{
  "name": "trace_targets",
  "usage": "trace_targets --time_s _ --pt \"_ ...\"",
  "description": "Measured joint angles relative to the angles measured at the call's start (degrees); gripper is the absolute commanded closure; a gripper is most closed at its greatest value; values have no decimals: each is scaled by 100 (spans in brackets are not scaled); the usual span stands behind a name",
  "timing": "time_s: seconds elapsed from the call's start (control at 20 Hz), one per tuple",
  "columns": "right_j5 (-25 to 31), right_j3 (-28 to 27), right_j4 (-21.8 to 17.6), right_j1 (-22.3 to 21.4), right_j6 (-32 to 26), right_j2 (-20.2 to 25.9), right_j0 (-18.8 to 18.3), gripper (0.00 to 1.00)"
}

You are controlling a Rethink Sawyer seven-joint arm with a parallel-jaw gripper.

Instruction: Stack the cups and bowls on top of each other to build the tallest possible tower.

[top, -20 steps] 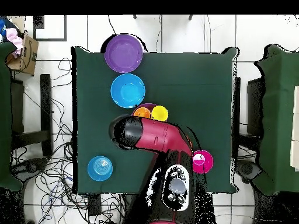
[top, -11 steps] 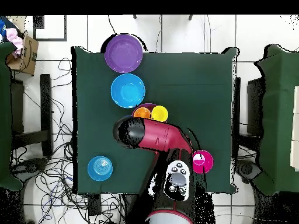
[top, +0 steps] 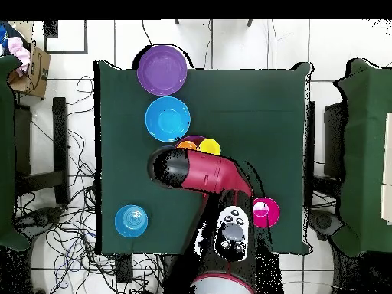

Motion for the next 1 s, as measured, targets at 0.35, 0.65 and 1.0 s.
trace_targets --time_s 0.35,0.65,1.0 --pt "840 131 -6 -593 0 -2 -112 0" --pt "1195 430 -239 -1260 -1 -6 -692 0" --pt "1109 573 -794 -1476 -11 21 -1589 0"
